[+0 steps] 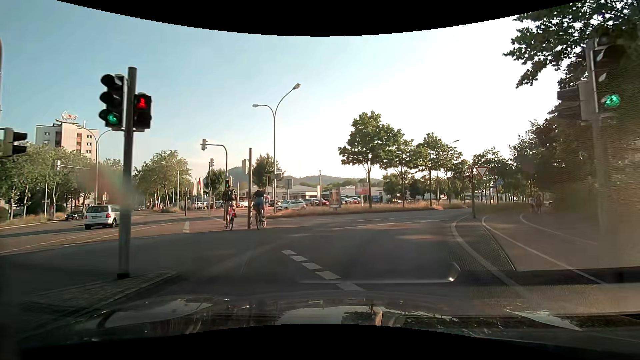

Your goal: Follow the waypoints while adhering to traffic rules and regulations

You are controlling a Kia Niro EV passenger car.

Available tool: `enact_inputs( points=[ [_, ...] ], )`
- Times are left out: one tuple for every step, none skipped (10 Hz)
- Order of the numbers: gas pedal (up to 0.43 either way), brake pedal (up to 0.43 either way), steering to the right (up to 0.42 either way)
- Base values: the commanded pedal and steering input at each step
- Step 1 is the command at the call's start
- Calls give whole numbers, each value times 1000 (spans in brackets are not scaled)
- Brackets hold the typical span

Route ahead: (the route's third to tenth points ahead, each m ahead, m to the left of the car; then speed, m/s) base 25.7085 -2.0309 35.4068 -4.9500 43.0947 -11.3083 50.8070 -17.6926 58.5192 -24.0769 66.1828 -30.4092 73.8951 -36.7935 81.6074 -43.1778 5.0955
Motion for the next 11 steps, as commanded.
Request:
enact_inputs(
  points=[
    [358,0,92],
    [358,0,91],
    [358,0,91],
    [350,0,90],
    [331,0,86],
    [299,0,84],
    [260,0,82],
    [240,0,78],
    [220,0,75],
    [189,0,74],
    [189,0,74]
  ],
)
